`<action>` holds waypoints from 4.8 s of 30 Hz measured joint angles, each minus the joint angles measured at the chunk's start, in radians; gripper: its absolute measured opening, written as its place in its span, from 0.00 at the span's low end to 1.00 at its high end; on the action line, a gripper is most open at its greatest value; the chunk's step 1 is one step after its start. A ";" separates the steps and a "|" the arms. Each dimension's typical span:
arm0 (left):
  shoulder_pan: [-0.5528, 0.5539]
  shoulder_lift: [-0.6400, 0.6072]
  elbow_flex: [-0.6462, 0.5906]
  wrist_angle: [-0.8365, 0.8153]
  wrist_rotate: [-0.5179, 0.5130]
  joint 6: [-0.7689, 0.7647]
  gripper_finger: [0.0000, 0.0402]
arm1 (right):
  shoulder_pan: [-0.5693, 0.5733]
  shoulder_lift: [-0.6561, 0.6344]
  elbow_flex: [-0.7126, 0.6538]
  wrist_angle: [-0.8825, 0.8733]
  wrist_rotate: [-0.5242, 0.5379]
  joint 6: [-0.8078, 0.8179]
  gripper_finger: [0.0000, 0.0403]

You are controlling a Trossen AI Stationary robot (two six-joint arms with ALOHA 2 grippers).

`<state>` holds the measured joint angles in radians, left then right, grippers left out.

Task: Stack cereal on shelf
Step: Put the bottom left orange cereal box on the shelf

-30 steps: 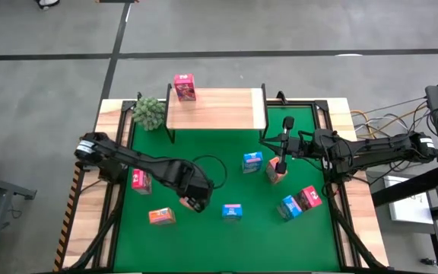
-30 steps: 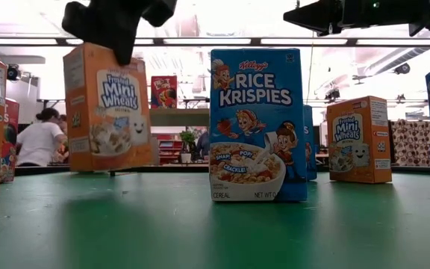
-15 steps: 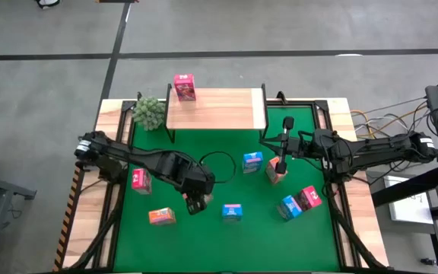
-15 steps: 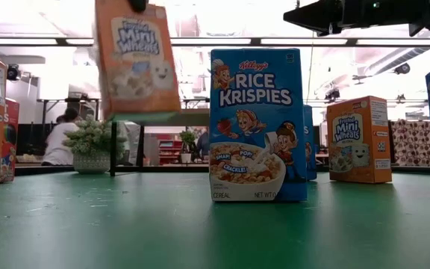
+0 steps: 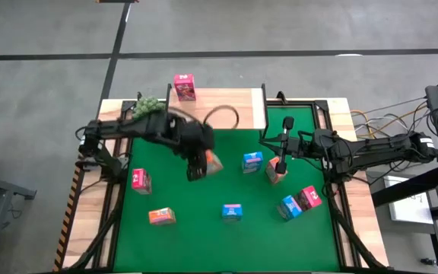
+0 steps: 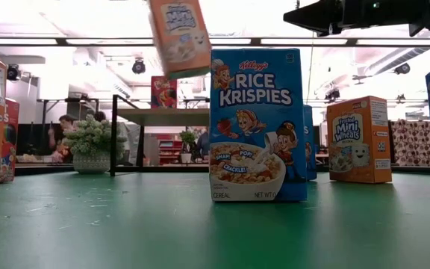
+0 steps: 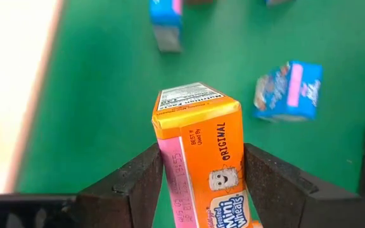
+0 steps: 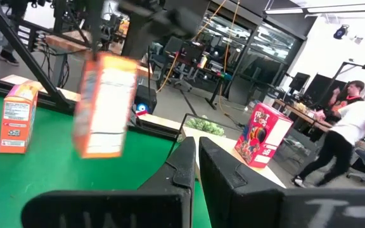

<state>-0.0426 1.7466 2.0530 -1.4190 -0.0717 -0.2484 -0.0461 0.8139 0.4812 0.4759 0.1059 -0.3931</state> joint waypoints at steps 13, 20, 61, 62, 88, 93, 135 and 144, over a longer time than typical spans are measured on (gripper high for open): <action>0.286 0.113 0.294 -0.026 -0.002 0.438 0.48 | 0.000 0.000 0.000 -0.015 0.000 0.000 0.03; 0.402 0.174 0.303 0.007 -0.067 0.641 0.48 | 0.000 0.000 0.000 -0.022 0.009 0.000 0.03; 0.485 0.291 0.302 0.097 -0.077 0.769 0.63 | 0.000 0.000 0.000 -0.058 0.054 0.017 0.03; 0.485 0.291 0.302 0.097 -0.077 0.772 0.63 | 0.000 0.000 0.000 -0.058 0.054 0.017 0.03; 0.395 0.079 0.255 0.026 0.057 0.632 0.65 | 0.000 0.032 0.000 -0.058 0.053 0.172 0.03; 0.279 -0.022 0.105 0.089 0.059 0.593 0.63 | 0.000 0.116 0.000 -0.049 0.053 0.271 0.03; -0.008 -0.917 -1.309 1.209 -0.366 0.448 0.62 | -0.178 0.706 0.766 -0.530 0.150 0.293 0.03; -0.008 -0.943 -1.313 1.217 -0.367 0.474 0.62 | -0.235 0.859 0.871 -0.543 0.262 0.264 0.03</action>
<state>-0.0505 0.8034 0.7402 -0.2020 -0.4385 0.2255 -0.2808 1.6727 1.3519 -0.0676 0.3683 -0.1291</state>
